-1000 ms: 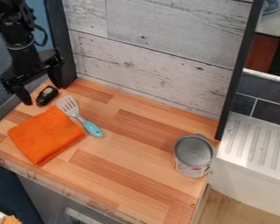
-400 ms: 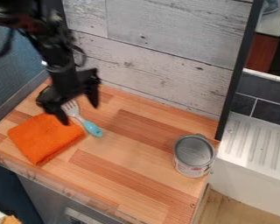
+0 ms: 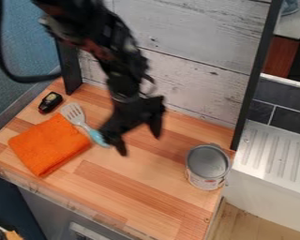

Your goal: Picked the silvercan from the right side to the left side

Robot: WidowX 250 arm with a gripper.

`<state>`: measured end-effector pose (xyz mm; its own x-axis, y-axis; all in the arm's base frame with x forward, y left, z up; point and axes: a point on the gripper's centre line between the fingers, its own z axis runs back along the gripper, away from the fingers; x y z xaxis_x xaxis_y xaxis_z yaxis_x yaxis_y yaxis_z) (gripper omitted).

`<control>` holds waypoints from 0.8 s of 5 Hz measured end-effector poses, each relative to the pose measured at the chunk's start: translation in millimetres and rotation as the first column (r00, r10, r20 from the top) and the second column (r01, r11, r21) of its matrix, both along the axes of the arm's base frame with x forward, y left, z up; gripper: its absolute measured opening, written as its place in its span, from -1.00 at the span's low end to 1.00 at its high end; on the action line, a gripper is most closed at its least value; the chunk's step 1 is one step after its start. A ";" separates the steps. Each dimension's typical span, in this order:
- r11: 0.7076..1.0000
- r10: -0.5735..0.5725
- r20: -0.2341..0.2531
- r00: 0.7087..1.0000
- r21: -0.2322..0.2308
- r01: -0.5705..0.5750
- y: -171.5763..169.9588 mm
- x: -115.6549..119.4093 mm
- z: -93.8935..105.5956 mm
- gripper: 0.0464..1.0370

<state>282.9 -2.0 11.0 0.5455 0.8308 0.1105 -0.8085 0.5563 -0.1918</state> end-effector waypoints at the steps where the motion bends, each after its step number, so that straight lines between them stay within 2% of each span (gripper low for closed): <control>1: 0.997 -0.052 0.056 0.997 -0.059 0.055 -45.5 3.3 4.1 0.93; 2: 0.992 -0.070 0.068 0.995 -0.102 0.077 -90.5 0.7 8.0 0.93; 3: 0.982 -0.056 0.054 0.997 -0.176 0.065 -107.9 0.4 -4.1 0.93; 4: 0.977 -0.068 0.028 0.997 -0.200 0.072 -121.2 4.3 -10.6 0.93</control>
<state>287.3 -123.3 0.4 0.6025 0.7970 -0.0424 -0.7635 0.5601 -0.3214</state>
